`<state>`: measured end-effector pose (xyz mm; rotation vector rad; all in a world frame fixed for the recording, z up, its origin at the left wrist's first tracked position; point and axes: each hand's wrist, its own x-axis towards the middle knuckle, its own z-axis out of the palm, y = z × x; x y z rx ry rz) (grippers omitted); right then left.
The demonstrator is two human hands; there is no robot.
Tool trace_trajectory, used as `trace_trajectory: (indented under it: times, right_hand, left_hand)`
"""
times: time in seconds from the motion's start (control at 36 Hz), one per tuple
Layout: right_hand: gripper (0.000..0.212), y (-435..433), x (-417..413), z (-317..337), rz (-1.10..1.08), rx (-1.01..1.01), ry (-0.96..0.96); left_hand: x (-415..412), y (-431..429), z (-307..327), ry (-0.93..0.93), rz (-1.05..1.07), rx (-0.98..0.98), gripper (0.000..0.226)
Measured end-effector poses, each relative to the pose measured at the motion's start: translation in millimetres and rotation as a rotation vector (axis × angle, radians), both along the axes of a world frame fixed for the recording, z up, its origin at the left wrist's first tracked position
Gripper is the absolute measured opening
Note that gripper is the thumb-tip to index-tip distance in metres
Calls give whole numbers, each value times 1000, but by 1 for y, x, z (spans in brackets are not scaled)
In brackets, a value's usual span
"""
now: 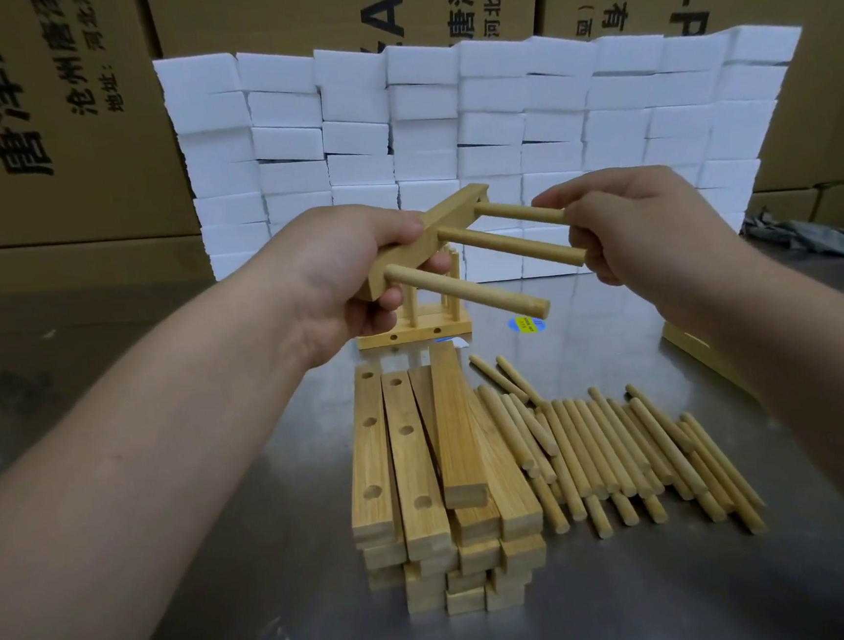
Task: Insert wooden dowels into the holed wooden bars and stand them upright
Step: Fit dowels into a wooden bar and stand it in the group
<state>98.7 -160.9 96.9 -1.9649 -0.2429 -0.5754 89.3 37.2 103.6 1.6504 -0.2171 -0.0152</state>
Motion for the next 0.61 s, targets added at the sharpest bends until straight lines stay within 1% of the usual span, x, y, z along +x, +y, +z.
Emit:
trace_trajectory:
  times: [0.31, 0.61]
  right_hand:
    - [36, -1, 2, -2, -64, -57, -64]
    - [33, -1, 0, -2, -105, -112, -120]
  left_hand:
    - [-1, 0, -1, -7, -33, 28, 24]
    - [-2, 1, 0, -22, -57, 29, 26]
